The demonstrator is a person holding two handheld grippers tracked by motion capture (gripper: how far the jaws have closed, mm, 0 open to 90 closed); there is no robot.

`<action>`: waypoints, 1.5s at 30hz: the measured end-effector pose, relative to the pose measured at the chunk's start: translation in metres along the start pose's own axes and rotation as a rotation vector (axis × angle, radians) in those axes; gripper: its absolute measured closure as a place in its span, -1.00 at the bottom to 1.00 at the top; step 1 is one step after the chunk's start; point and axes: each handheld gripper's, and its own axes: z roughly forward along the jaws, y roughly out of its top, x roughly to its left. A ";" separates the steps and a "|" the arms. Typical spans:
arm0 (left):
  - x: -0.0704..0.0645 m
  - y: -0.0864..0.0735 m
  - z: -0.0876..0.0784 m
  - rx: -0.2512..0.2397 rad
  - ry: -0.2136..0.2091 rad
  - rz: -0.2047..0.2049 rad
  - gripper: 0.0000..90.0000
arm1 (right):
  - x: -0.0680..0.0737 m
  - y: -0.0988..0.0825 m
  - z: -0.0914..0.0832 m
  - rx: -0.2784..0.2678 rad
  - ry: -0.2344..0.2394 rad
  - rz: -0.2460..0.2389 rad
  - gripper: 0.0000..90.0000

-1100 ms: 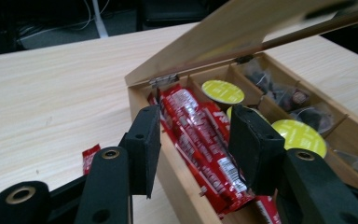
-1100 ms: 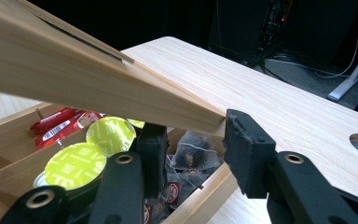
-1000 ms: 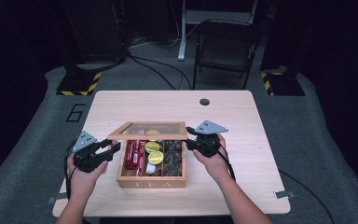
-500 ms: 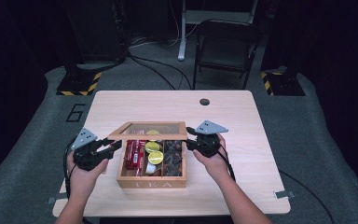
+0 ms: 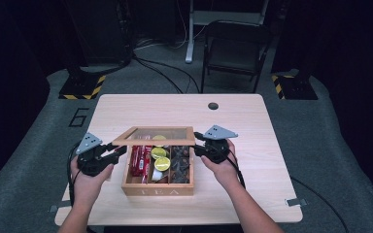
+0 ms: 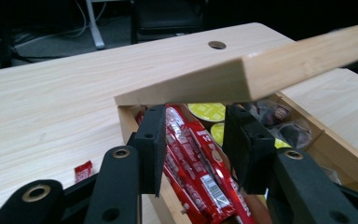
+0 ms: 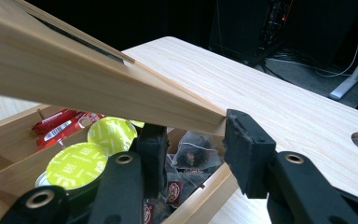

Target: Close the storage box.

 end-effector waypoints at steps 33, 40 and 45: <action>0.005 0.012 -0.007 0.003 -0.042 -0.007 0.37 | 0.011 0.015 -0.019 -0.008 0.013 -0.027 0.27; 0.003 0.008 -0.008 0.000 -0.034 0.001 0.38 | 0.018 0.018 -0.030 -0.005 0.023 -0.052 0.22; 0.001 0.004 -0.009 -0.005 -0.034 0.006 0.38 | 0.023 0.016 -0.038 -0.008 0.027 -0.059 0.22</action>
